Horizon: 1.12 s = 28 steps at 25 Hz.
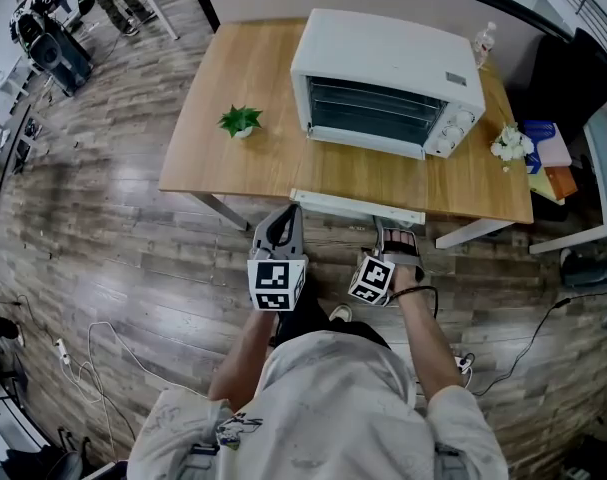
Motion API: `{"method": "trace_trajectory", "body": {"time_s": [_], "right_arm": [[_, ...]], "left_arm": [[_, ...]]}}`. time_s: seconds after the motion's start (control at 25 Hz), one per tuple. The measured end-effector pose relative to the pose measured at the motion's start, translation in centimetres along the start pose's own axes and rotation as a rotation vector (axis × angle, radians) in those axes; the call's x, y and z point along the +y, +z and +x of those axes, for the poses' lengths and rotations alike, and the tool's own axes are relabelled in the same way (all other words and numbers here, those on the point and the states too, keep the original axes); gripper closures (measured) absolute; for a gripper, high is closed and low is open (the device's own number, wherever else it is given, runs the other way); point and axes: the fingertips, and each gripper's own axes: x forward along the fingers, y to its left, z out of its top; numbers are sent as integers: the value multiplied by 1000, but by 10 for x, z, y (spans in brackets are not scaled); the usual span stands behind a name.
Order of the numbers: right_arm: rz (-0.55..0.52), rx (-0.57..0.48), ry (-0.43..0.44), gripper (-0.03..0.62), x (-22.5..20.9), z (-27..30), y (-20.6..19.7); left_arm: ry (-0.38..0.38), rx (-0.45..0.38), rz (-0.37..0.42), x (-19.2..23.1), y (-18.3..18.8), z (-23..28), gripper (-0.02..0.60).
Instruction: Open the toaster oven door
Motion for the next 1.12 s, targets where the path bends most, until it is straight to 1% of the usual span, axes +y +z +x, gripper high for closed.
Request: {"method": "trace_trajectory", "body": {"time_s": [0.68,1.12], "right_arm": [[-28,33,-62,135,17,20,-7],[-15,45,-87,134,23,30,-7]], "left_arm": [[2,38,9,6,-13,-3,568],[0,52,15,9,-18,-3,568]]}}
